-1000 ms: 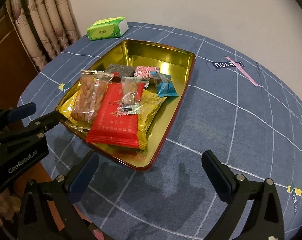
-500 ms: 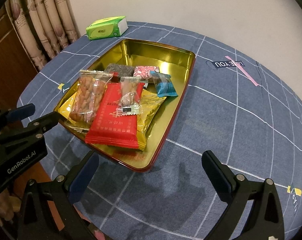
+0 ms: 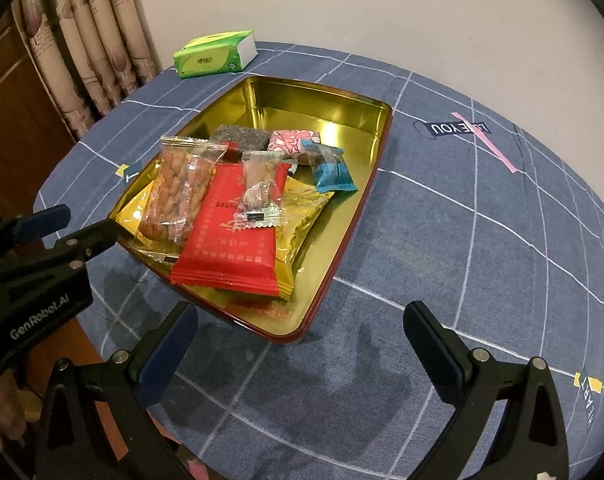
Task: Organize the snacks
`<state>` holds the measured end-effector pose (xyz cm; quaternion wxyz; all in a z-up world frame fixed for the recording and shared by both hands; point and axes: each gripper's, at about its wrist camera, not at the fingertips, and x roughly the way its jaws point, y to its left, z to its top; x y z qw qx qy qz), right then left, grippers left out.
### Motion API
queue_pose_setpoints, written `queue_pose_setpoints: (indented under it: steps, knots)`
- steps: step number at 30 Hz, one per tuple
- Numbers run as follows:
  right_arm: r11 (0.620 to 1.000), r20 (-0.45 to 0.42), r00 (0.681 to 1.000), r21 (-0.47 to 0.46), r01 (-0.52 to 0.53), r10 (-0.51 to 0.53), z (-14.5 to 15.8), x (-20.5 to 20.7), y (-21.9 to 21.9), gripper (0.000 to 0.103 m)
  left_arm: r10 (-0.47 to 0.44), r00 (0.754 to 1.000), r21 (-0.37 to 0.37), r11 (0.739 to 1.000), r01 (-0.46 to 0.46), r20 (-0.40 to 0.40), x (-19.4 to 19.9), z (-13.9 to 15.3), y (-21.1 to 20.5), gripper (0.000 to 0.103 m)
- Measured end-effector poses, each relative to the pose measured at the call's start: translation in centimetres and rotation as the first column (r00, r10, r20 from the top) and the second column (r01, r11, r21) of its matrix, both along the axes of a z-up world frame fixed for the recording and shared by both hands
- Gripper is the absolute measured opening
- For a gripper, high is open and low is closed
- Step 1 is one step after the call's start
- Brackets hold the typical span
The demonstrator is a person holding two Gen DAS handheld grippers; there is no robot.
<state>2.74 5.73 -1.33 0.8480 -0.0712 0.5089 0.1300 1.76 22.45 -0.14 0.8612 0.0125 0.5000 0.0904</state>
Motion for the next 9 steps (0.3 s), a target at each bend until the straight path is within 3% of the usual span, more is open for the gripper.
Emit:
queue_pose_setpoints:
  steps: [9]
  knots:
    - [1.000,0.000,1.000,0.004,-0.003,0.003,-0.02,0.00,-0.07,0.101,0.008,1.000,0.005,1.000,-0.008,0.001,0.11,-0.01,-0.08,0.056]
